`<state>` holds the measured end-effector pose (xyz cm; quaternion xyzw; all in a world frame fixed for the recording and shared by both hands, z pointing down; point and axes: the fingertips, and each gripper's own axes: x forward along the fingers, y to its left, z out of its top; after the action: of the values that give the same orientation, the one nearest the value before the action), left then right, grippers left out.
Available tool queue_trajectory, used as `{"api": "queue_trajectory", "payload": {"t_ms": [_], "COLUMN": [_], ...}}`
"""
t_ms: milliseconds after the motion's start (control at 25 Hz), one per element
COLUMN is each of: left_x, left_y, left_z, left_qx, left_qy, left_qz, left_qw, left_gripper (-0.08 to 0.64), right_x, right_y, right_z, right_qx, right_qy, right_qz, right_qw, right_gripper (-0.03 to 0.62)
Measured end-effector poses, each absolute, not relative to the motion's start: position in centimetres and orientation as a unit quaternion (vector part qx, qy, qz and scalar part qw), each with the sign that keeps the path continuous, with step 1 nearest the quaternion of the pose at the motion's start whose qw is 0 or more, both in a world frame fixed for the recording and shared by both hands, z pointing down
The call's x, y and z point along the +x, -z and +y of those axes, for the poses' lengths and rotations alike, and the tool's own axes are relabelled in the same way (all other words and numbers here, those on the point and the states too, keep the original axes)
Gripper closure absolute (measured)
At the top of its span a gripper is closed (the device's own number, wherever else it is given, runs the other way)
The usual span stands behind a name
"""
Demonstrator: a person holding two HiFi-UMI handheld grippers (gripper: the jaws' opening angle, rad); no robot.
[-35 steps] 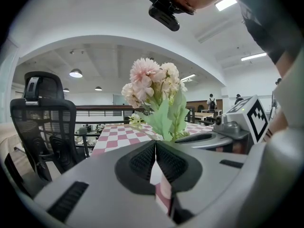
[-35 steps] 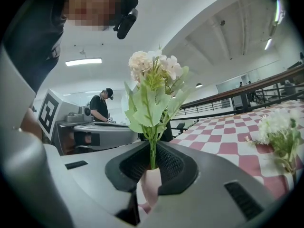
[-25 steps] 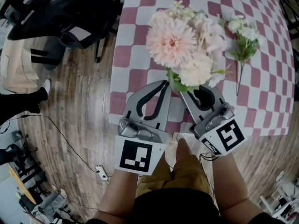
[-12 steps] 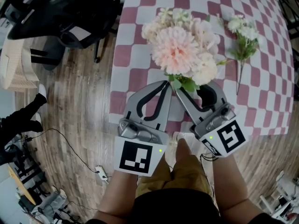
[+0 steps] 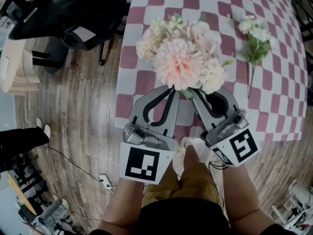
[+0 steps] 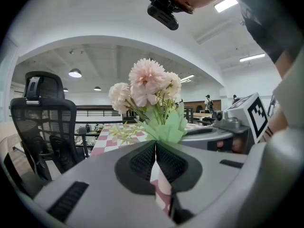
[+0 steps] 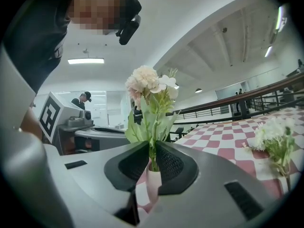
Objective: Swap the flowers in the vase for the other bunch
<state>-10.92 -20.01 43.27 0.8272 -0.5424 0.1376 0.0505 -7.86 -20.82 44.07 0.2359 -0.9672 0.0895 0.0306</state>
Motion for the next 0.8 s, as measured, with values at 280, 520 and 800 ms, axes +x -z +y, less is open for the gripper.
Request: {"api": "queue_trajectory", "payload": {"t_ms": [280,520,800], "left_x": [-10.92,-11.11,-11.01], "left_y": [-43.32,-43.19,-43.28], "left_z": [-19.8,-19.9,-20.29], "left_qx": [0.829,0.829,0.831], "left_qy": [-0.138,-0.135,-0.132], "left_qz": [-0.54,-0.54,-0.539], "left_qw": [0.05,0.051,0.052], "left_gripper": [0.551,0.551,0.551], "right_x": [-7.44,-7.49,-7.44], "right_y": [-44.61,-44.53,-44.52], "right_z": [-20.93,-20.98,-21.14], "right_qx": [0.249,0.252,0.257], "right_qy": [-0.096,-0.095,-0.096], "right_qz": [-0.963,-0.963,-0.961], "right_qw": [0.03,0.031,0.029], "right_gripper": [0.534,0.535,0.534]}}
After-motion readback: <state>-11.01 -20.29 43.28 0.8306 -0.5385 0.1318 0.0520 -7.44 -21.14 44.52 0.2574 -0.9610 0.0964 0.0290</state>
